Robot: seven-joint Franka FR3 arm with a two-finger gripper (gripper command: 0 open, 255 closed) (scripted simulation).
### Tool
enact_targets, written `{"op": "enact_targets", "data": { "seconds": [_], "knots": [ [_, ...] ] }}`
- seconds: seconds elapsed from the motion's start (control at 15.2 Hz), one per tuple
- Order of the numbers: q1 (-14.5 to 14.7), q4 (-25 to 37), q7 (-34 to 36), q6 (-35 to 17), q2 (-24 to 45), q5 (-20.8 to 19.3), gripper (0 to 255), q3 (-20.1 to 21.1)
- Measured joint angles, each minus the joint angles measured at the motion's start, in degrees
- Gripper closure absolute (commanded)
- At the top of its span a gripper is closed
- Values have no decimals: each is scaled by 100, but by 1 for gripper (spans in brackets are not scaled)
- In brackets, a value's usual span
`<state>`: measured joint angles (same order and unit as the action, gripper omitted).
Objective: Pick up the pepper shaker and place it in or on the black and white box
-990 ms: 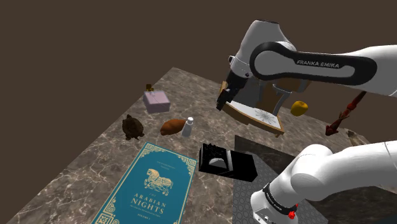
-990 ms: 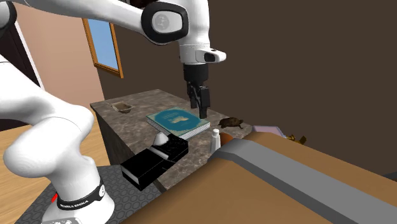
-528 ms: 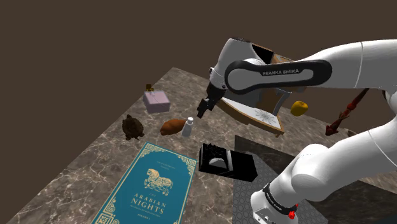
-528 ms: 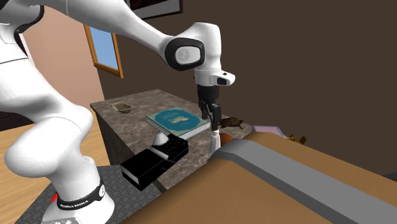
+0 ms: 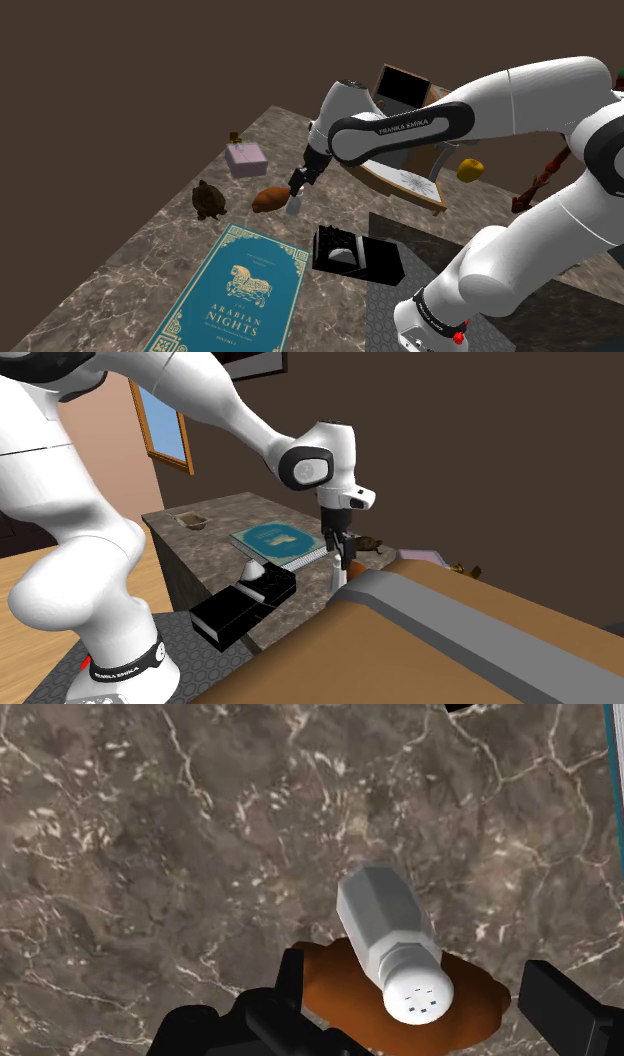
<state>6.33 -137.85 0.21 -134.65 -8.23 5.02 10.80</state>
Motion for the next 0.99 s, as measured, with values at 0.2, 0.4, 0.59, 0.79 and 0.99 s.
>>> {"op": "enact_targets", "data": {
  "seconds": [0.2,0.4,0.59,0.79,0.99],
  "knots": [
    [-2,-51,17,-241,189,-26,0,13],
    [3,-85,47,-421,336,-51,0,29],
    [4,-94,51,-446,349,-53,0,31],
    [4,-96,51,-449,350,-53,255,32],
    [4,-95,51,-450,348,-53,255,31]
  ]
}}
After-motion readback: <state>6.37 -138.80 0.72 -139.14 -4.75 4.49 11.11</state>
